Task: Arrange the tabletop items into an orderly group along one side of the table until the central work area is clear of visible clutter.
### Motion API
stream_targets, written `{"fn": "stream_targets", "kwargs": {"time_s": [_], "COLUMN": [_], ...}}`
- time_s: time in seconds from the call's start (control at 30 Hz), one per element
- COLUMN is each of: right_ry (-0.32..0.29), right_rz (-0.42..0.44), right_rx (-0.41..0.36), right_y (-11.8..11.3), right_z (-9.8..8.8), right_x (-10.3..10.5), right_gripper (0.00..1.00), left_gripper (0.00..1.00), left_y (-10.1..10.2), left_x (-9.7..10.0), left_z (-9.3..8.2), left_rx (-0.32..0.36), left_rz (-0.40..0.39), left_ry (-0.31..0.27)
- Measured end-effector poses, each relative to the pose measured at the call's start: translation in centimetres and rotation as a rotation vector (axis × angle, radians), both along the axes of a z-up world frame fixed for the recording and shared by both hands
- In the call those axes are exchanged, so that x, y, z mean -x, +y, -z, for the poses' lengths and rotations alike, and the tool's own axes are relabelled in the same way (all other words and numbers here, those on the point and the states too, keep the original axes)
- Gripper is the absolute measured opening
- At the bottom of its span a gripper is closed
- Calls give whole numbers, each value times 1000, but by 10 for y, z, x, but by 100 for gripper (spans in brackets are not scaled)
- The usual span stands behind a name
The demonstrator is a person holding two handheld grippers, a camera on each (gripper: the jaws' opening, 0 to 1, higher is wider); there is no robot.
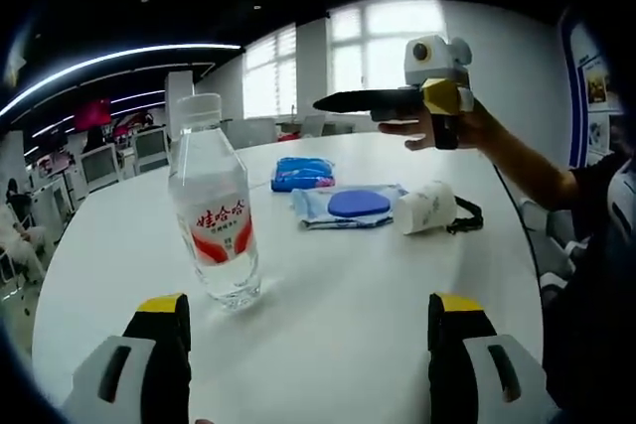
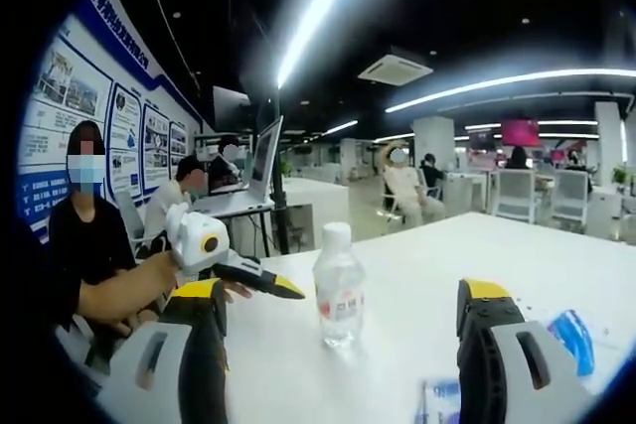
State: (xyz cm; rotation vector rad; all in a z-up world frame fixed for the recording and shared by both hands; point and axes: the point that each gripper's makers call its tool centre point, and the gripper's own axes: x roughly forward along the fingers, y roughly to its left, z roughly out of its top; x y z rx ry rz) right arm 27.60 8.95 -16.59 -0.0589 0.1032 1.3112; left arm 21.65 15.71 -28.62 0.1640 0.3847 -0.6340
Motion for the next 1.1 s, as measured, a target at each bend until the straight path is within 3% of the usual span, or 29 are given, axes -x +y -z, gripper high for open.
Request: {"fn": "stream_targets", "kwargs": {"time_s": [0.77,0.83,1.1], "right_ry": [-11,-15,-18], "right_rz": [30,32,33], "right_rx": [-17,-19,-23], "right_y": [-34,-37,-46], "right_z": [-3,-1,-1], "right_x": [9,21,29], "right_gripper": [91,91,91], "left_gripper": [99,99,99], "left_y": [11,11,6], "left_x": [-2,-2,-1], "left_z": [-7,-9,-10], "left_rx": [4,7,7], "left_rz": [7,7,16], "left_ry": [-5,-9,-11]}}
